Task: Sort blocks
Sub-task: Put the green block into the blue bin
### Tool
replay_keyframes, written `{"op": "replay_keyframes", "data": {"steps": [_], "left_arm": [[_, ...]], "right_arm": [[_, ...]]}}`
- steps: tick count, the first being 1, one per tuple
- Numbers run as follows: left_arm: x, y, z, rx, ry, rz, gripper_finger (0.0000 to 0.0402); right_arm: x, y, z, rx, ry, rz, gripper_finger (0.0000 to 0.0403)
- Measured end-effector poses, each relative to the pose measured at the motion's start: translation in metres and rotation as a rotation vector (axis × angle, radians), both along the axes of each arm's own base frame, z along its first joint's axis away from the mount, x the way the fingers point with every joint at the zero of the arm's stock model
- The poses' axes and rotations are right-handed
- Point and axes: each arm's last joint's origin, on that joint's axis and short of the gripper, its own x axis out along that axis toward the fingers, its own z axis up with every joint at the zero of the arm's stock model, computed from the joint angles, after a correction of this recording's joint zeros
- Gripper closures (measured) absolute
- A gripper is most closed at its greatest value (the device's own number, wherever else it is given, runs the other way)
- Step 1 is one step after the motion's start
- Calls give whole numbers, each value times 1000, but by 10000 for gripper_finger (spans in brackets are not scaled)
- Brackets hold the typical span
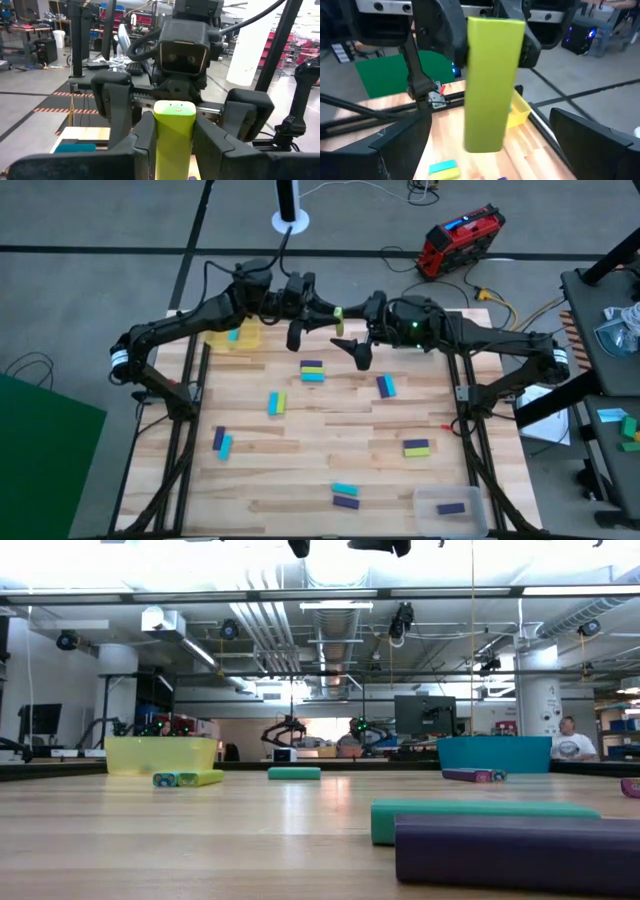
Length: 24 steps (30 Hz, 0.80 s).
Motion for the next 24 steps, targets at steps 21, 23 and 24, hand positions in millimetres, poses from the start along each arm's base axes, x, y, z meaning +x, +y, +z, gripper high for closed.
{"op": "replay_keyframes", "data": {"steps": [21, 23, 24], "left_arm": [[0, 0, -1, -3, 7, 0, 332], [0, 0, -1, -3, 7, 0, 332], [0, 0, -1, -3, 7, 0, 332]], "right_arm": [[-3, 0, 3, 8, -15, -13, 137], [-3, 0, 3, -5, -11, -10, 162], [-3, 0, 3, -11, -9, -8, 174]]}}
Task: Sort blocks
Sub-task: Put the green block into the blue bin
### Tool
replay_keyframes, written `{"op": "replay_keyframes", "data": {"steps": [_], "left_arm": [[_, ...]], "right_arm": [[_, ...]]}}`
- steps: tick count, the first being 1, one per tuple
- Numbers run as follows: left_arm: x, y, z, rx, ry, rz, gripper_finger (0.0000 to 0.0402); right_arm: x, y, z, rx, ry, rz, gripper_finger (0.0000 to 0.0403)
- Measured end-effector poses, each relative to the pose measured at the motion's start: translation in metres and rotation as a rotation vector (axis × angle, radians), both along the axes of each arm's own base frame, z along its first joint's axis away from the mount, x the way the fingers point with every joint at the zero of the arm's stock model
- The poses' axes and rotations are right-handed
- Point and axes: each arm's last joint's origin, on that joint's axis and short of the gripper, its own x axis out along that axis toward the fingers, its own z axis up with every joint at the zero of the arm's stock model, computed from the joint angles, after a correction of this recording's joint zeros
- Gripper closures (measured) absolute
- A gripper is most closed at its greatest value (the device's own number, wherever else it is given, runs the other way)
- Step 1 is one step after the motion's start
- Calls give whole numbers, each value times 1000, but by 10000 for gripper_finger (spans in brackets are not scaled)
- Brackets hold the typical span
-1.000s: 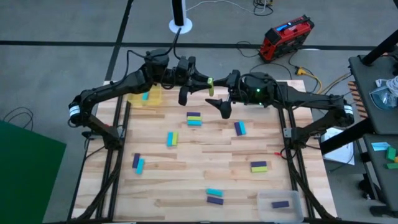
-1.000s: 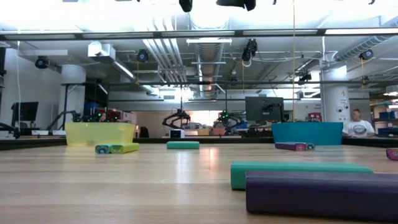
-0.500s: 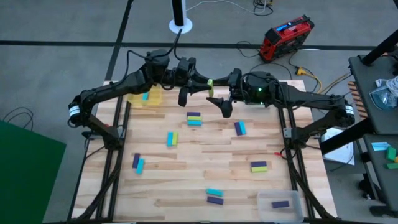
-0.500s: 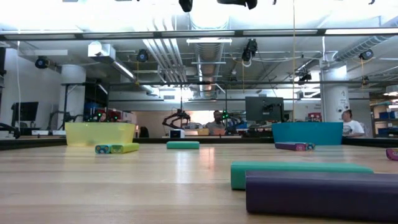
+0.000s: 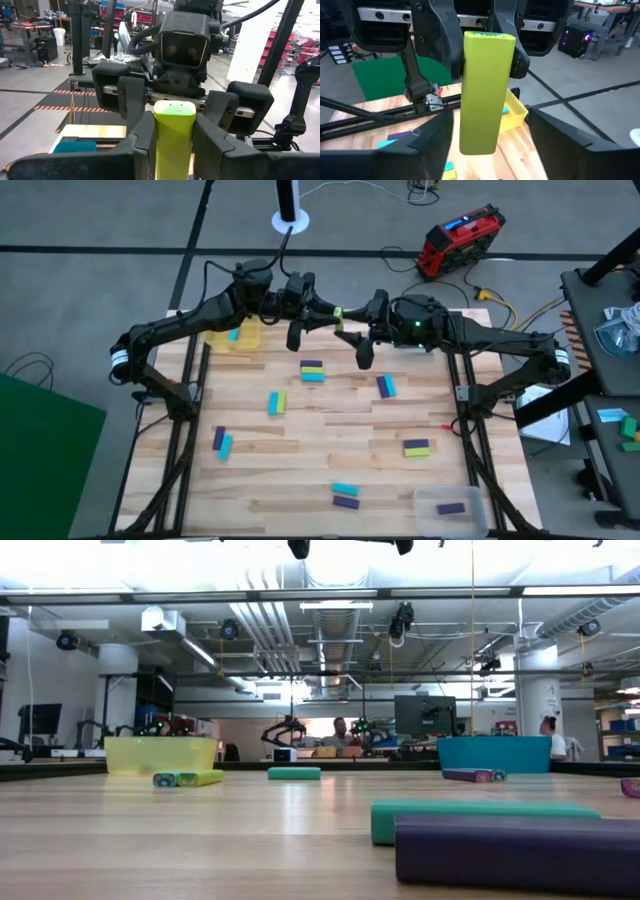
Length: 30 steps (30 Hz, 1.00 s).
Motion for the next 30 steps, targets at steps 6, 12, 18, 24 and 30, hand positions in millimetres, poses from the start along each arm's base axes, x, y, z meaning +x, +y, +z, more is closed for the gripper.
{"op": "replay_keyframes", "data": {"steps": [6, 12, 18, 24, 30], "left_arm": [[0, -1, 0, 1, 0, 0, 332], [0, -1, 0, 9, -3, 1, 332], [0, -1, 0, 4, -1, 1, 313], [0, -1, 0, -36, 10, 17, 270], [-4, 12, -9, -114, 96, 87, 260]], "right_arm": [[0, 0, 0, -9, 2, 6, 249], [0, 0, 0, -7, 1, 6, 314], [0, 0, 0, -1, -1, 6, 314], [0, 0, 0, 10, -1, -3, 314], [-12, -13, -4, 84, 61, -94, 314]]}}
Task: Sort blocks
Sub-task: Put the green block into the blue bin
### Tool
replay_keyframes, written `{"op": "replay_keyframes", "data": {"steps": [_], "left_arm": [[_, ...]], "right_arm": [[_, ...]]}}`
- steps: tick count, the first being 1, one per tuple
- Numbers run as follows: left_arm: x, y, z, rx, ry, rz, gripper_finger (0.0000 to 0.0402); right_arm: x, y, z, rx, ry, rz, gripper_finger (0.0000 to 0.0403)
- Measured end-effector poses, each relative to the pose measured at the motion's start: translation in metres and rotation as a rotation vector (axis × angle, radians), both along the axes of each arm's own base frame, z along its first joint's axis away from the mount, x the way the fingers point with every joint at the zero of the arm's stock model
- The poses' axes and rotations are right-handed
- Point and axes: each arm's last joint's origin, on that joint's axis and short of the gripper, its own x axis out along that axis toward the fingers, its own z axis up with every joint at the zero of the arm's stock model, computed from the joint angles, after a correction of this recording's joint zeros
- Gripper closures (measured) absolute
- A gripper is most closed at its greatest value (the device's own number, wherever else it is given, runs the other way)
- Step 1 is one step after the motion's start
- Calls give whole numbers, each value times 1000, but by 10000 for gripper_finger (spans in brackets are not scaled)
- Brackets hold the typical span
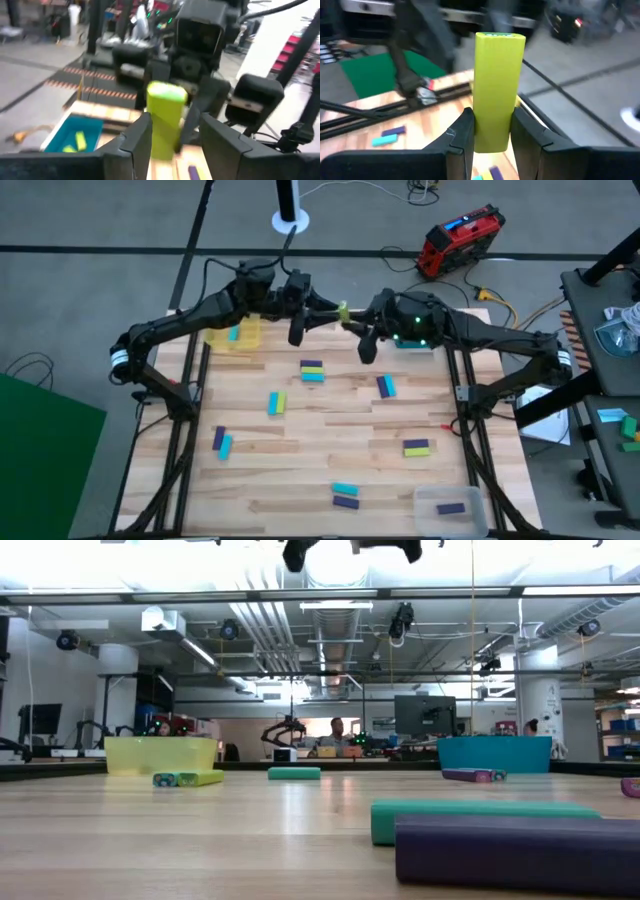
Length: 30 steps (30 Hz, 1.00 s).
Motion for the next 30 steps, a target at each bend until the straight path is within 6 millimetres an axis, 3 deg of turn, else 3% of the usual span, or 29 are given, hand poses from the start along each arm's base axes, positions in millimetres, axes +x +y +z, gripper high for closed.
{"op": "replay_keyframes", "data": {"steps": [6, 15, 20, 26, 30], "left_arm": [[-8, 12, -15, -101, 150, 54, 259], [-19, 18, -38, -212, 397, 276, 258], [-25, 16, -47, -273, 509, 317, 258], [-31, 13, -55, -337, 610, 332, 258], [-34, 11, -58, -360, 657, 337, 258]], "right_arm": [[-27, -29, -16, 122, 188, -282, 314], [-81, -96, -63, 448, 528, -751, 314], [-95, -131, -90, 618, 622, -811, 313], [-100, -167, -123, 660, 762, -838, 314], [-100, -181, -144, 692, 845, -833, 312]]}}
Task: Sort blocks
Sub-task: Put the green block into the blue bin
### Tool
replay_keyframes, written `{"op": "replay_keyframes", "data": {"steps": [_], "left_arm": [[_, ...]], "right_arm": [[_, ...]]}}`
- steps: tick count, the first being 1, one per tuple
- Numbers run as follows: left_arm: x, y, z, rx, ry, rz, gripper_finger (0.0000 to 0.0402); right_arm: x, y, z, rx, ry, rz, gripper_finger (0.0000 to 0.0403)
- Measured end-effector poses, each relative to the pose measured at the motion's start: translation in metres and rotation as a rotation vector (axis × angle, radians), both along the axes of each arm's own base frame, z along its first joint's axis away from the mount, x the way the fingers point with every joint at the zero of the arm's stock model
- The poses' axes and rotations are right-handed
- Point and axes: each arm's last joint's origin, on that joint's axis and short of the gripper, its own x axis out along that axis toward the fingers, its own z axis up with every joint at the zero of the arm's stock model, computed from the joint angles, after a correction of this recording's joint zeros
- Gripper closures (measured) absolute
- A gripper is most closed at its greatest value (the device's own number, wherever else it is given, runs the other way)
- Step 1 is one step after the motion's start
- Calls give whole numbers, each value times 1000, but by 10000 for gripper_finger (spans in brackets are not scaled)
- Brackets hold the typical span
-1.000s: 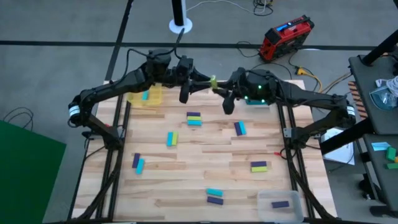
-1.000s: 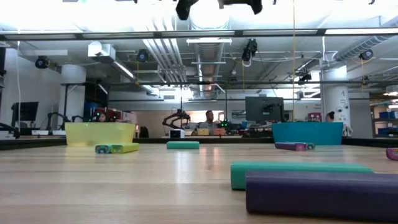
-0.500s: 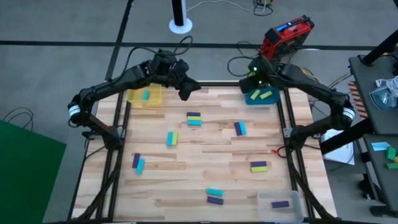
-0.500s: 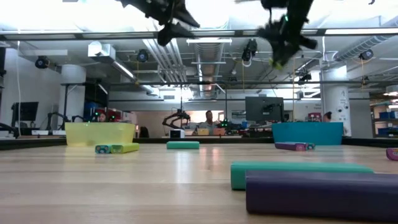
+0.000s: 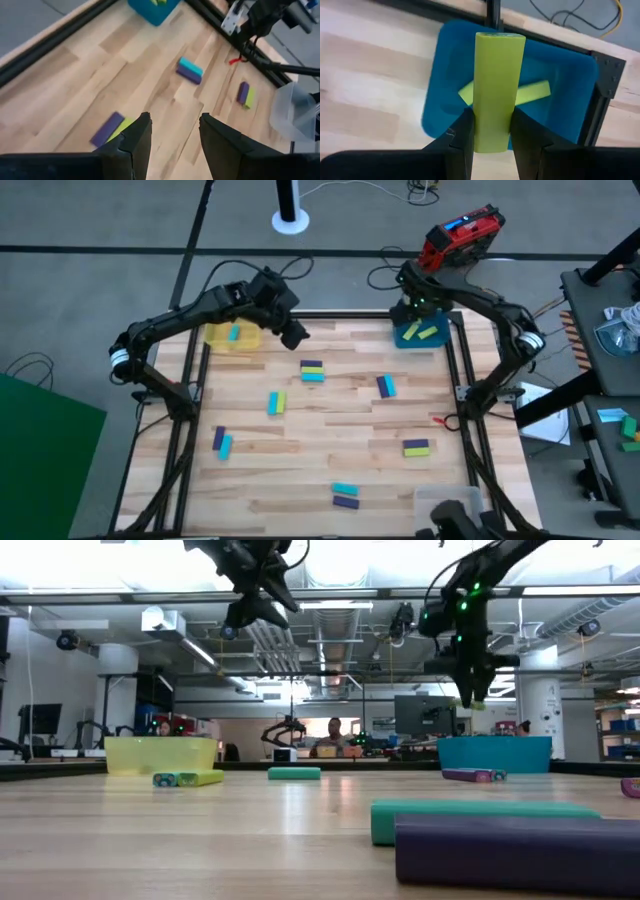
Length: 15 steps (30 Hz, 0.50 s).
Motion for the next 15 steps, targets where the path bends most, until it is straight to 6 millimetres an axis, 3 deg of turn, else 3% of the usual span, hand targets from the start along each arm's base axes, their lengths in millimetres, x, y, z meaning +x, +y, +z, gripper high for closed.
{"op": "replay_keyframes", "data": {"steps": [7, 15], "left_arm": [[-7, -4, -7, -64, 98, 15, 257], [-16, -4, -13, -13, 238, 99, 257]], "right_arm": [[0, -11, -19, 55, 51, 11, 311], [-1, -10, -13, 30, 44, 18, 287]]}}
